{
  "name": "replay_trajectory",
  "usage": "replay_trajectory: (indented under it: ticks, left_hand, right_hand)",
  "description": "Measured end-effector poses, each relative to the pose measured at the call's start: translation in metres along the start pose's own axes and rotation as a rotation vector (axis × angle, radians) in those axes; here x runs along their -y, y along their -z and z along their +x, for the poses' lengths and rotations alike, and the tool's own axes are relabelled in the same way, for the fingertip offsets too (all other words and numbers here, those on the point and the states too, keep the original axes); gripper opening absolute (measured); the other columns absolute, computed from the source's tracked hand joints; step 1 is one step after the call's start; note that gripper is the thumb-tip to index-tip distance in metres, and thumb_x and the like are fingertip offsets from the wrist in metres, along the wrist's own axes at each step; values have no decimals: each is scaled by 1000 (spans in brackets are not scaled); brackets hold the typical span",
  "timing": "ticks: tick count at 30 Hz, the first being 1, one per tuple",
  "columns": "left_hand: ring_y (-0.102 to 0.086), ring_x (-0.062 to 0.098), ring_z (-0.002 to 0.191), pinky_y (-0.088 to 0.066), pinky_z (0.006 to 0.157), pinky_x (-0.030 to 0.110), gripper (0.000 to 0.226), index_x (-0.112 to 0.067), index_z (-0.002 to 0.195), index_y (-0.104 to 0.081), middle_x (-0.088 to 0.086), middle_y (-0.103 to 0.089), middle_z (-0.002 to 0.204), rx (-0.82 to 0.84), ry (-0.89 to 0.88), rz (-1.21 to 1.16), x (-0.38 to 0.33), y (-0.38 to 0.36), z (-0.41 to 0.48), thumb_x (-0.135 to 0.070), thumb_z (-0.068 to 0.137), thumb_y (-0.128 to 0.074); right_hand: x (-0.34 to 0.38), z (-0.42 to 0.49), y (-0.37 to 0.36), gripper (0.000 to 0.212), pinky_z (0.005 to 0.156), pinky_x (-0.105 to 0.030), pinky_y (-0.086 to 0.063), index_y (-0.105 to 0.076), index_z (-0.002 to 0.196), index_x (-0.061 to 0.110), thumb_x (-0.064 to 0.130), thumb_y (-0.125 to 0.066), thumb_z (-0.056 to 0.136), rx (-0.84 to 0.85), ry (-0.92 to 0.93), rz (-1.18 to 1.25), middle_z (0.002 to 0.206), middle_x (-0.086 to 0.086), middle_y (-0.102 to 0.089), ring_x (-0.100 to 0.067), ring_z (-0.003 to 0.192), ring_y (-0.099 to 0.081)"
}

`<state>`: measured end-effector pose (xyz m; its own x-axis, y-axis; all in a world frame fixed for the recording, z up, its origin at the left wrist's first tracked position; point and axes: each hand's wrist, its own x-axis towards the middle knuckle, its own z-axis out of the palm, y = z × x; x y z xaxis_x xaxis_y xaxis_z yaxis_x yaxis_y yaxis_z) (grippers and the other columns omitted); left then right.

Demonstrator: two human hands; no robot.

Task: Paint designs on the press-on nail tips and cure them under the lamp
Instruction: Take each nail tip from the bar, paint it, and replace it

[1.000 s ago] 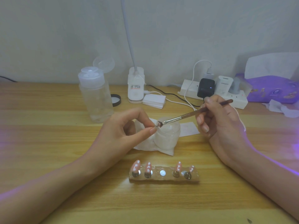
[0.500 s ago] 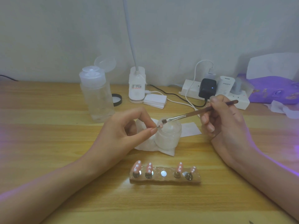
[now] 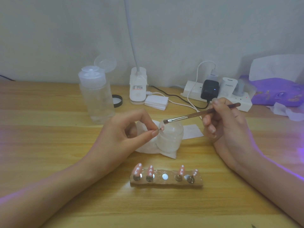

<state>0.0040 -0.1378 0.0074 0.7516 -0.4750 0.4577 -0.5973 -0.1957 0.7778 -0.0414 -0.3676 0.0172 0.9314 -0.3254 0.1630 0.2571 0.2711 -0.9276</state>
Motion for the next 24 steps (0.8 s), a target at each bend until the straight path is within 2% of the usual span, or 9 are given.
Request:
replay_trajectory:
  ticks: [3,7,12,16,19,22,24]
  left_hand:
    - [-33,5,48,-29,50,14,9,-22,78,-68,-10,-36,49,0,3,-2,-1,0,0,-30,81,-71]
    - [-34,5,48,-28,51,13,9,-24,76,-66,-10,-36,49,1,6,8,0,0,0,-30,81,-72]
    - [-35,5,48,-29,51,12,9,-25,77,-66,-8,-37,49,-4,10,9,0,0,-1,-31,81,-72]
    - [-34,6,48,-28,50,13,11,-24,76,-66,-10,-34,49,-3,17,6,1,0,-1,-32,81,-72]
    - [-34,5,48,-29,50,13,12,-24,76,-65,-7,-34,48,-2,16,6,1,0,-1,-33,81,-72]
    - [-34,5,47,-29,49,14,18,-25,78,-66,1,-36,48,7,18,-2,1,0,-1,-42,79,-72]
    - [-33,5,47,-29,49,14,22,-26,78,-66,-3,-35,47,3,24,-9,1,1,-2,-48,77,-68]
  right_hand:
    - [0,-1,-2,24,42,-17,-37,-52,71,20,29,-54,93,48,4,-16,55,-3,-56,-9,42,-43]
    - [-1,0,0,29,42,-16,-36,-50,72,19,22,-50,101,-19,-1,-23,53,-2,-55,-9,42,-42]
    - [0,-2,-2,28,42,-17,-37,-54,67,24,29,-54,94,71,27,-19,54,-2,-56,-10,42,-43]
    - [-1,-1,-1,33,41,-16,-36,-51,68,21,22,-50,101,-8,18,-40,53,-2,-55,-9,42,-42]
    - [1,-2,-2,29,41,-16,-37,-54,67,24,27,-53,96,30,48,0,53,-1,-55,-9,40,-43]
    - [2,-3,-3,28,41,-17,-36,-53,66,24,29,-55,94,60,36,-47,53,-2,-56,-10,41,-43]
    - [1,-2,-2,32,41,-18,-36,-51,68,21,22,-51,100,20,20,-71,53,-3,-54,-11,41,-42]
